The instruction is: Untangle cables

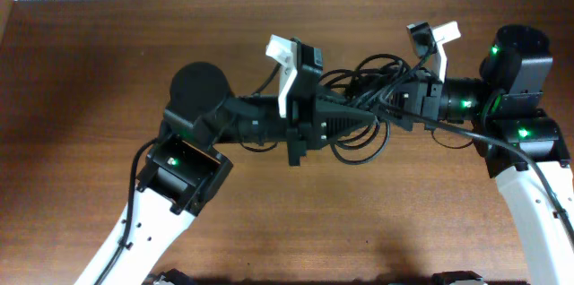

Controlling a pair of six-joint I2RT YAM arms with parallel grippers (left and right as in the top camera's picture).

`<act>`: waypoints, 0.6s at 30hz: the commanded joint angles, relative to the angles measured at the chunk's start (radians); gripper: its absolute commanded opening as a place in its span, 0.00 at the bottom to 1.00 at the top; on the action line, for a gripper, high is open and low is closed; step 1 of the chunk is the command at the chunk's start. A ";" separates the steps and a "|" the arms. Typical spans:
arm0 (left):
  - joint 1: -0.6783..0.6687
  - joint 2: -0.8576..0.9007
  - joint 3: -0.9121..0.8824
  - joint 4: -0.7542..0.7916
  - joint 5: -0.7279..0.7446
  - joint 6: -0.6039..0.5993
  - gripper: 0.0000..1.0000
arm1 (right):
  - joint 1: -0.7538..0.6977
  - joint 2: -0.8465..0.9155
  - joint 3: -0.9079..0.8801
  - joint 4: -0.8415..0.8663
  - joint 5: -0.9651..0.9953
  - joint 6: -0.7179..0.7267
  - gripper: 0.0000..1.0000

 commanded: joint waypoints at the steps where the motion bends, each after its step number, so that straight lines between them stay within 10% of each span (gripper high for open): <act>1: -0.039 -0.010 0.013 0.121 0.085 -0.040 0.00 | 0.006 0.006 0.008 -0.068 0.221 -0.009 0.69; 18: -0.007 -0.106 0.013 0.231 0.116 -0.043 0.00 | -0.276 0.006 0.008 -0.477 0.400 -0.063 0.70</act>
